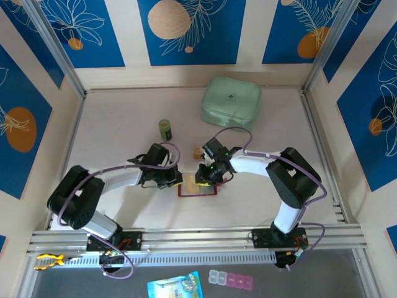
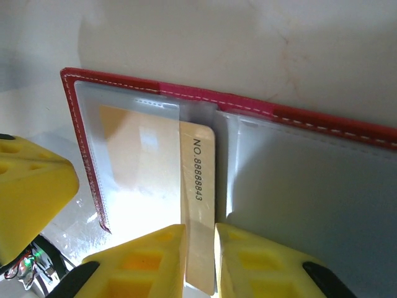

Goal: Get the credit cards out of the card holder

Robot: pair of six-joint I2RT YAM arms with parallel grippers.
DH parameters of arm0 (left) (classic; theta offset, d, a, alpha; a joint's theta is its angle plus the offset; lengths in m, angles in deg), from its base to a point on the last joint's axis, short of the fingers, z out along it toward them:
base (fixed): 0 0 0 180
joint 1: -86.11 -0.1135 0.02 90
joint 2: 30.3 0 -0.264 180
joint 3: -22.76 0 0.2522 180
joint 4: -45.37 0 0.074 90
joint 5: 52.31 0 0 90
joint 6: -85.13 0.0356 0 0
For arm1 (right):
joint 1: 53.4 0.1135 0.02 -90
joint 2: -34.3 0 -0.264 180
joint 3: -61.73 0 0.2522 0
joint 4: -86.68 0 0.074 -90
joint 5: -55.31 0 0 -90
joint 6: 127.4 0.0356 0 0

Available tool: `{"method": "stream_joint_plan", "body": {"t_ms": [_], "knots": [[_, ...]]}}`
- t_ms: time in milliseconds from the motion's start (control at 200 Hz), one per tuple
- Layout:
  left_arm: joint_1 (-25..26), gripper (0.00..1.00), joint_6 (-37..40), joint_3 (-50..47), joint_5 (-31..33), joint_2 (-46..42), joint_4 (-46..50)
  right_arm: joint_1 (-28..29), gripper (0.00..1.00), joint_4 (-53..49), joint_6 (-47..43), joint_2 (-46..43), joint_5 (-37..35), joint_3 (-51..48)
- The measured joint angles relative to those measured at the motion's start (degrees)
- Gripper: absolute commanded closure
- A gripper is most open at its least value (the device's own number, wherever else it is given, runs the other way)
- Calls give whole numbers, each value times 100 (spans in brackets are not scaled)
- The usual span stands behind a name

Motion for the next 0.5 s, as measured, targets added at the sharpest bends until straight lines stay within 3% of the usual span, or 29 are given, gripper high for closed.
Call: {"method": "stream_joint_plan", "body": {"t_ms": [500], "knots": [[313, 97, -15, 133, 0, 262, -76, -2, 78, 90, 7, -81, 133, -2]]}}
